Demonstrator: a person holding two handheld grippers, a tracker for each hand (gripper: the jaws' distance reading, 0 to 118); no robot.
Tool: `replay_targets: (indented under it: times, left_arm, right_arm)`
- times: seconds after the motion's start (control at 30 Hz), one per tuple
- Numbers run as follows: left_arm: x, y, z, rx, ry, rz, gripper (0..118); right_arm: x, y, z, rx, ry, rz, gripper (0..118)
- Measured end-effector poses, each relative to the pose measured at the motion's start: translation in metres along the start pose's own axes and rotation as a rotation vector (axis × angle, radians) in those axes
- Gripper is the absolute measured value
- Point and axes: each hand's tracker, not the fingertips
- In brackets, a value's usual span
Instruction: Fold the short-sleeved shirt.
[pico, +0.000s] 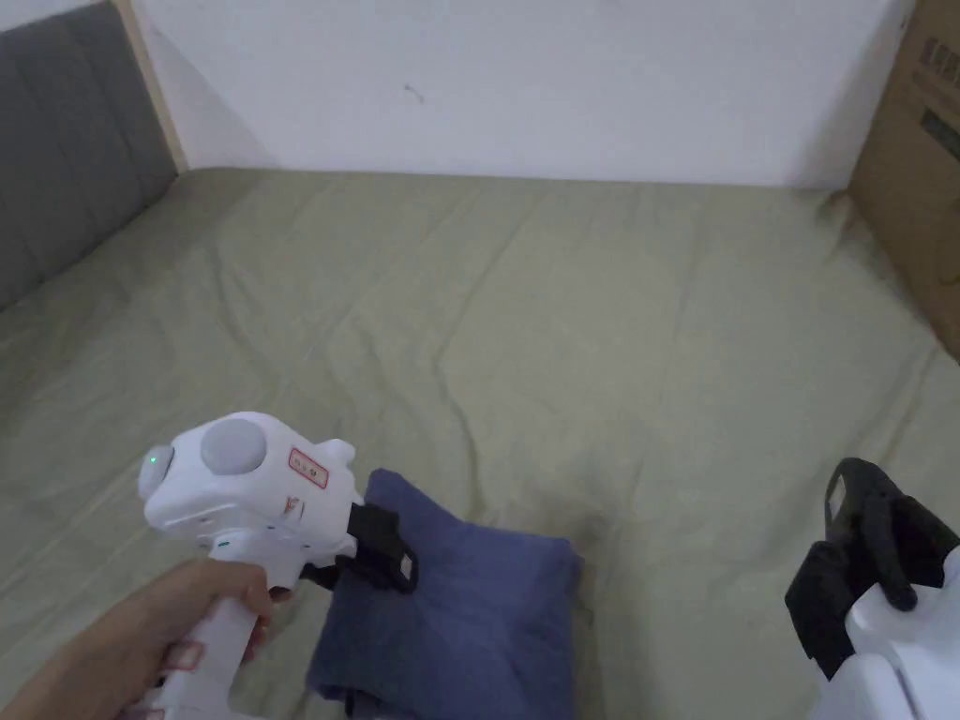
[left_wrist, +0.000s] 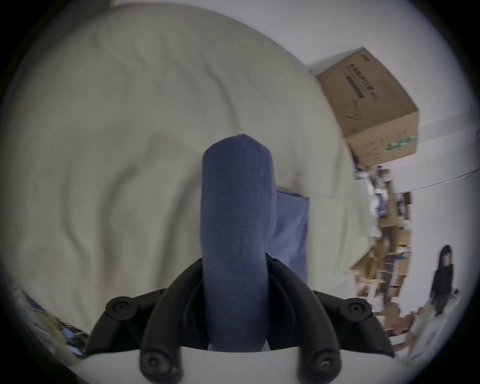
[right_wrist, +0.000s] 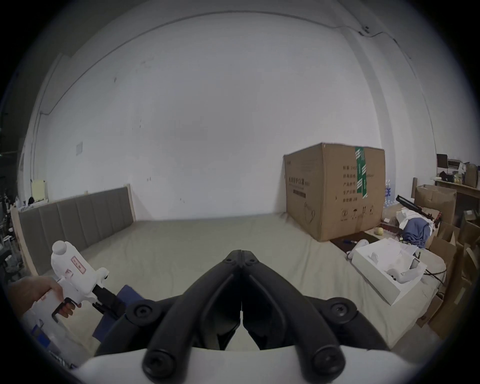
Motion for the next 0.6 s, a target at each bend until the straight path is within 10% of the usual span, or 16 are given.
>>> replay_targets:
  times: [0.6]
  left_arm:
    - [-0.193, 0.093, 0.081, 0.001, 0.455, -0.008, 23]
  right_arm:
    - [-0.087, 0.011, -0.036, -0.014, 0.036, 0.113, 0]
